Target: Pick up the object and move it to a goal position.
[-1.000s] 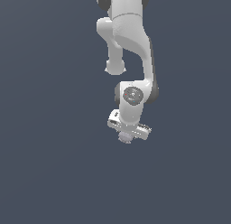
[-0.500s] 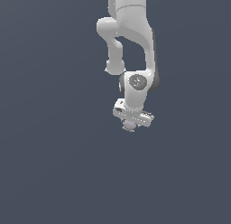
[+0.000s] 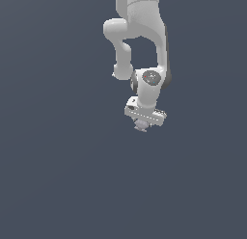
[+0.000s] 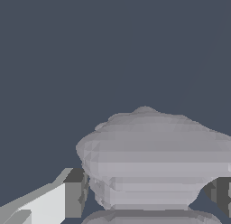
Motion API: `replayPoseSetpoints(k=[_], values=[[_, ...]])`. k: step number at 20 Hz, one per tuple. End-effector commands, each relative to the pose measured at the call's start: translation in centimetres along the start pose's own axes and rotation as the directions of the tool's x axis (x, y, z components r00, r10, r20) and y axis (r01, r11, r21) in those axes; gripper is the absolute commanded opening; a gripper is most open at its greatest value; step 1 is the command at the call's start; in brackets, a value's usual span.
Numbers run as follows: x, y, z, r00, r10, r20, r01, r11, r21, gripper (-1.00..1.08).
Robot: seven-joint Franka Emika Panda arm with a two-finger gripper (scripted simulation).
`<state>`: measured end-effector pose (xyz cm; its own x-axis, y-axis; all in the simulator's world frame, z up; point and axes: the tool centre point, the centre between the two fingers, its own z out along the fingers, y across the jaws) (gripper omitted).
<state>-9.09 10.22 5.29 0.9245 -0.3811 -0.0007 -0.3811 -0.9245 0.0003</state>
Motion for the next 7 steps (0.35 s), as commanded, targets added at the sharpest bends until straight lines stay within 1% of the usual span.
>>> replayPoseSetpoints(k=[1,7], values=[[-0.88,0.02,-0.07,1.0,0.0,0.0,0.0,1.0,0.0,-1.0],[-1.7,0.02,-0.13,1.0,0.0,0.0,0.0,1.0,0.0,-1.0]])
